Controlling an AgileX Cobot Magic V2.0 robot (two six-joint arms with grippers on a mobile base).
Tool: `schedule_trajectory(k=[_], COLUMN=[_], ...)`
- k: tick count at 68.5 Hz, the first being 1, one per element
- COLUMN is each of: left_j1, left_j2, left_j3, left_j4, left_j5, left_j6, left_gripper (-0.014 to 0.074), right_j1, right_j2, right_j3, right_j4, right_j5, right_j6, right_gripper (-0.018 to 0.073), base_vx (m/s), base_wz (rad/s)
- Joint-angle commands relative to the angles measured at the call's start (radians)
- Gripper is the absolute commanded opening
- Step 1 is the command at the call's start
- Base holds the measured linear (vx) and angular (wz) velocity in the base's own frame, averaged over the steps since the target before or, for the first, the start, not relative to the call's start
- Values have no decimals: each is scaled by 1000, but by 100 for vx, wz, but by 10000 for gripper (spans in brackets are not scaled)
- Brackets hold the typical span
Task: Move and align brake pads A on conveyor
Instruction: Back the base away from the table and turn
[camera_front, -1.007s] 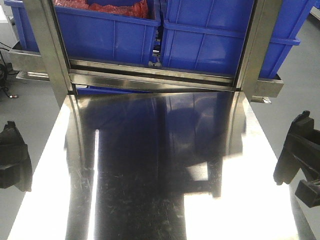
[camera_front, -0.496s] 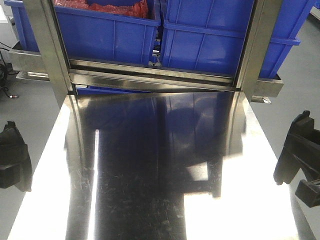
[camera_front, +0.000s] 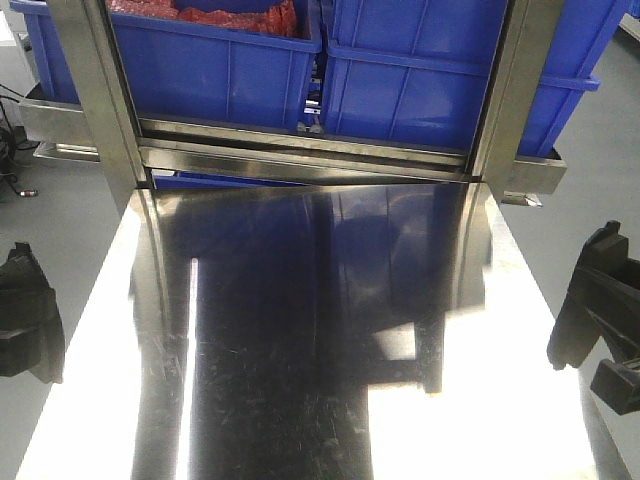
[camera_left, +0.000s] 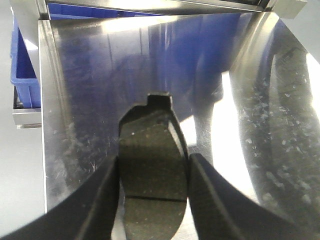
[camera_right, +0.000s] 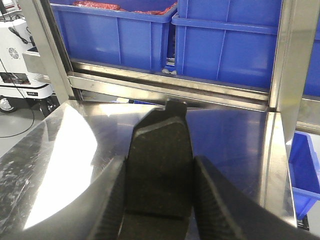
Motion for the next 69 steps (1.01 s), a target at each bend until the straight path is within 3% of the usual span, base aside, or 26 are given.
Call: schedule_trajectory(k=[1, 28, 69], left_j1=[-4, -4, -4], left_j2=[-4, -4, -4], left_j3=[-27, -27, -27], left_j4=[15, 15, 15], left_j5=[-77, -77, -77], left_j6=[-8, -8, -8], left_gripper=[56, 56, 56], right_j1=[-3, -3, -3], right_j2=[-1, -1, -1], right_j3=[-31, -31, -31], right_j4=[-13, -13, -13], right_j5=[-101, -101, -101], right_j6=[-6, -6, -6], right_gripper=[24, 24, 24], base_vx=[-1, -8, -17], base_wz=[0, 11, 40])
